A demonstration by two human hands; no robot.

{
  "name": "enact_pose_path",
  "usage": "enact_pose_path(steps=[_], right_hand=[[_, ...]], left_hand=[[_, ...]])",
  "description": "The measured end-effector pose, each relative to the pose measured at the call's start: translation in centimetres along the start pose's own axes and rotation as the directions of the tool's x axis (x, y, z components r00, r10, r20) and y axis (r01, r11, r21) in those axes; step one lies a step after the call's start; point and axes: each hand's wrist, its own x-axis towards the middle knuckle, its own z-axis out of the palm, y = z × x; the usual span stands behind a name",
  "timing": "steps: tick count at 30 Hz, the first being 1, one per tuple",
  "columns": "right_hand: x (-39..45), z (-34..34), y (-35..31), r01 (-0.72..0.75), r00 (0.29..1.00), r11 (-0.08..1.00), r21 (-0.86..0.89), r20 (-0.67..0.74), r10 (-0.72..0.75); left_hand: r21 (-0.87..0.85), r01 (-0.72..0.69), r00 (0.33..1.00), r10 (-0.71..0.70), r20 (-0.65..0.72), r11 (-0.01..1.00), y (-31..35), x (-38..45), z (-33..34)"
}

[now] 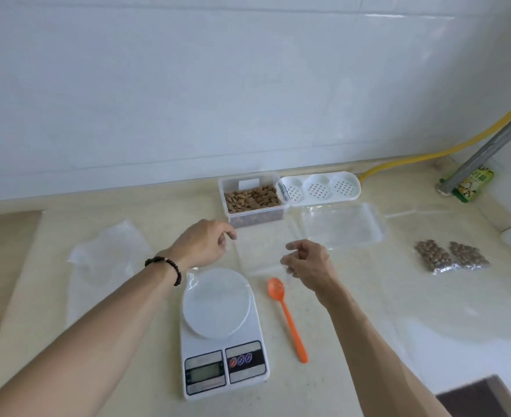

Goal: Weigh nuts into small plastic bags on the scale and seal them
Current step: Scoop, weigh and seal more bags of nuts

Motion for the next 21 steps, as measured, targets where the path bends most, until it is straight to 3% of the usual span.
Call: enact_pose_path(steps=[10,14,18,21], right_hand=[[-1.3,7.4,2.8,-0.11,0.992,0.989,-0.102,-0.067,0.103],[-1.7,7.9,3.0,-0.1,0.993,0.985,-0.14,-0.083,0.089],[-3.6,7.5,3.3,-0.053,0.982,0.966,-0.253,-0.188,0.005],[-6.3,7.4,4.4,0.073,0.963,0.933,-0.353,-0.219,-0.158]], left_hand=[[-0.01,0.115,0.993,-0.115,0.007,0.993,-6.9,-4.3,2.9],[0.028,0.105,0.992,-0.102,-0.075,0.994,-7.4,-4.7,4.1],[0.127,0.073,0.978,-0.046,-0.202,0.989,-7.2,-6.7,4.9],[0.157,0.046,0.957,0.001,-0.29,0.987,-6.4,-10.4,6.2]])
